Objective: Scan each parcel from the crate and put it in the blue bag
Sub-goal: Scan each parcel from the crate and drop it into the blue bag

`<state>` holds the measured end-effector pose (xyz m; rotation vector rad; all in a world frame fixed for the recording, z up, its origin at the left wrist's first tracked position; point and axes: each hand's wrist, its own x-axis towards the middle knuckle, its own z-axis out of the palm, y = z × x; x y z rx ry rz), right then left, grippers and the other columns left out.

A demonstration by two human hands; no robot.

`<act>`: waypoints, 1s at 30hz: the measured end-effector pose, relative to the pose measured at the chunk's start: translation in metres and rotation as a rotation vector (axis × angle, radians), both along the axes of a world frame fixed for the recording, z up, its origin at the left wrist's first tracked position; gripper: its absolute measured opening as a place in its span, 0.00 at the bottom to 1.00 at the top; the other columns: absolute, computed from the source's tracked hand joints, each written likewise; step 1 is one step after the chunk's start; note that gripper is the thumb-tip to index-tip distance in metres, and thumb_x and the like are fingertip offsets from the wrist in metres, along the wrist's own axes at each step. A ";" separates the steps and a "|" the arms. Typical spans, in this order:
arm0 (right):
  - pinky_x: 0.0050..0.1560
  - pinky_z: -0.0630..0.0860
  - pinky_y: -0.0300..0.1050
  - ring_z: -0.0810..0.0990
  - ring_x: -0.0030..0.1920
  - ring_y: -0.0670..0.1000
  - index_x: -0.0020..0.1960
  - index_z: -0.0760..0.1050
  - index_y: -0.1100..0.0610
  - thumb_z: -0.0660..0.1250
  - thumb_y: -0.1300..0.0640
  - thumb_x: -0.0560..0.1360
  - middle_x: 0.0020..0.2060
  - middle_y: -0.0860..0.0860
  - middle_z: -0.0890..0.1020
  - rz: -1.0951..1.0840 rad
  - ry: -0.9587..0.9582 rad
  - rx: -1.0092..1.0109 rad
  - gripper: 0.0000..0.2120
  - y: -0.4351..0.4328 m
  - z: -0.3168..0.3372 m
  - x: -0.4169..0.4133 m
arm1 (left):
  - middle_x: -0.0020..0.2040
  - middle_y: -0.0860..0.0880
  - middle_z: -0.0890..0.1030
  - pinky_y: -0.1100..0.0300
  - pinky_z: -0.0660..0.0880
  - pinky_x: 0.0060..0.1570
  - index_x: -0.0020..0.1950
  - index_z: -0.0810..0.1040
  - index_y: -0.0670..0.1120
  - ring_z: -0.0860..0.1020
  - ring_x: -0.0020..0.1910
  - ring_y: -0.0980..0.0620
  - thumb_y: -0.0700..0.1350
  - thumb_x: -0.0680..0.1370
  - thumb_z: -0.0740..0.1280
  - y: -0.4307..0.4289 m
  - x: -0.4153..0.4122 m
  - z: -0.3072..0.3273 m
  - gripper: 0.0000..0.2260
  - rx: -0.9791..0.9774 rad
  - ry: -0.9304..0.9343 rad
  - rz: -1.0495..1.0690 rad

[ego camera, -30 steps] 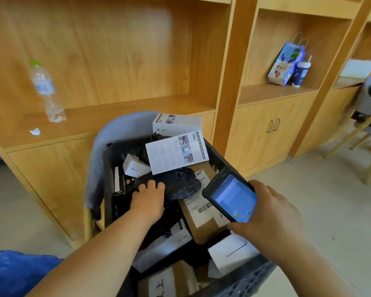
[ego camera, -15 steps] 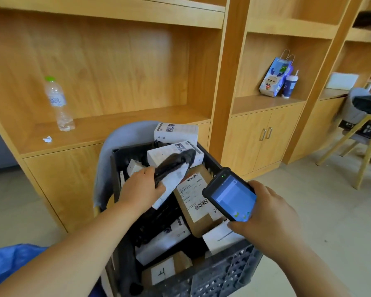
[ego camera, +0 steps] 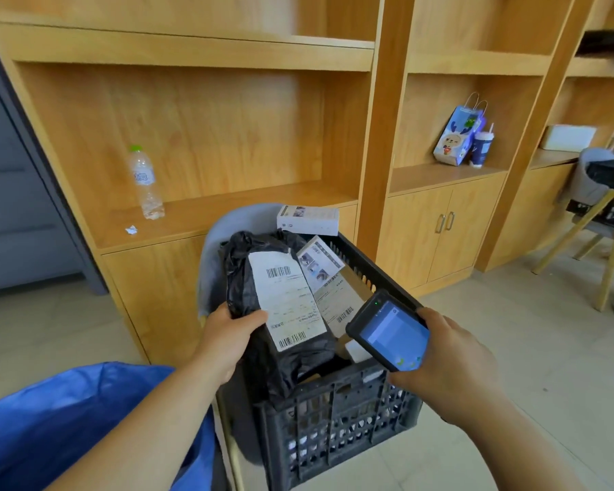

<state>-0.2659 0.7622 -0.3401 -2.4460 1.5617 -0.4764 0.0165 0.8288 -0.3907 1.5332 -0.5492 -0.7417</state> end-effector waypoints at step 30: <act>0.41 0.75 0.46 0.74 0.47 0.50 0.63 0.63 0.47 0.76 0.41 0.58 0.49 0.45 0.74 0.366 -0.027 -0.097 0.39 0.101 0.030 0.056 | 0.45 0.55 0.86 0.60 0.76 0.42 0.47 0.83 0.53 0.84 0.42 0.56 0.44 0.71 0.73 0.174 0.014 0.014 0.06 -0.177 -0.061 0.256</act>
